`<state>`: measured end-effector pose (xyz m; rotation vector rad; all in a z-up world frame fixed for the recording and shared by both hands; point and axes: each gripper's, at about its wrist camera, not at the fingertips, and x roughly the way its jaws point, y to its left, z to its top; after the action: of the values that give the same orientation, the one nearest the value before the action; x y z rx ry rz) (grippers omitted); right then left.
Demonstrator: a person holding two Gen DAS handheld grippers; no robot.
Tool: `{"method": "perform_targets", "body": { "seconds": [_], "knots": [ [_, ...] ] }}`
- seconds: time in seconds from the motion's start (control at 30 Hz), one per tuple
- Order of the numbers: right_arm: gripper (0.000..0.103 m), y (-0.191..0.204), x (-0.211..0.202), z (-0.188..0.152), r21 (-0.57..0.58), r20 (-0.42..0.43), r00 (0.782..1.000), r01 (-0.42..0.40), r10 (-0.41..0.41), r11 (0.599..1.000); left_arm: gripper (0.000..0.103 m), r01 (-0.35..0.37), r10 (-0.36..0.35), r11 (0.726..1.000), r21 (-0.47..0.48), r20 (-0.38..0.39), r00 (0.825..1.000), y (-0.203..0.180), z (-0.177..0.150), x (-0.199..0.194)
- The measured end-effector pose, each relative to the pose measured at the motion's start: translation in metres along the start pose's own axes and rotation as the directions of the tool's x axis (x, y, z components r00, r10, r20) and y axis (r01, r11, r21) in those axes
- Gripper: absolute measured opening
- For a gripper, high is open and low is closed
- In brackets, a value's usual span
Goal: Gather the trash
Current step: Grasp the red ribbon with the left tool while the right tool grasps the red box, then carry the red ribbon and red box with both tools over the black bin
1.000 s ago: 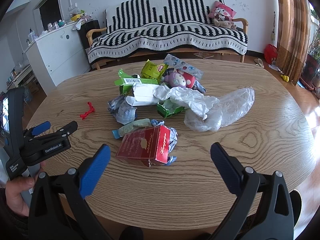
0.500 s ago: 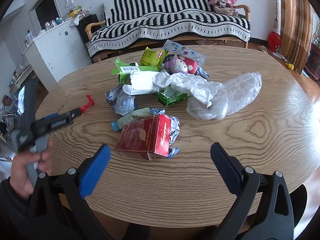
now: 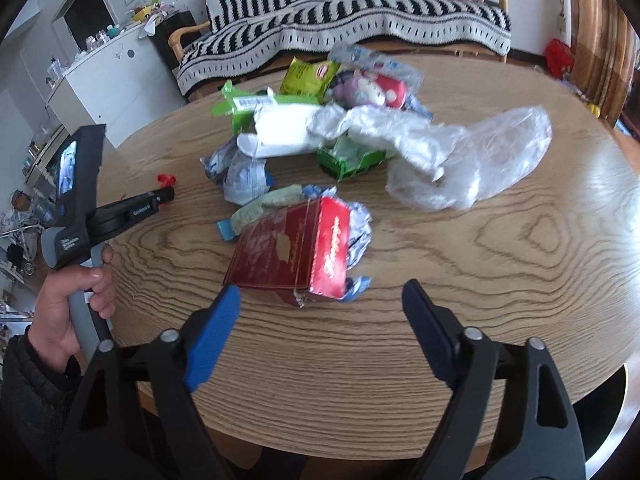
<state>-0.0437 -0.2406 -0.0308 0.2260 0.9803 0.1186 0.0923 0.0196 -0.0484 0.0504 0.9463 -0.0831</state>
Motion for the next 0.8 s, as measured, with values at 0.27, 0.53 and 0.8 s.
{"method": "perform_targets", "body": {
  "seconds": [0.27,0.53,0.8],
  "knots": [
    [0.041,-0.008,0.018,0.009,0.109,-0.035,0.995,-0.088,0.092,0.990,0.007,0.018,-0.020,0.999,0.030,0.063,0.998,-0.009,-0.002,-0.022],
    [0.029,-0.016,-0.026,0.010,0.099,0.100,0.978,-0.194,0.185,0.976,0.007,0.060,-0.063,0.998,0.036,0.094,0.994,-0.019,-0.003,-0.044],
    [0.028,-0.103,-0.119,-0.010,0.209,0.292,0.956,-0.088,0.024,0.974,0.007,0.193,-0.205,0.976,0.097,0.140,0.969,-0.082,0.003,-0.080]
  ]
}}
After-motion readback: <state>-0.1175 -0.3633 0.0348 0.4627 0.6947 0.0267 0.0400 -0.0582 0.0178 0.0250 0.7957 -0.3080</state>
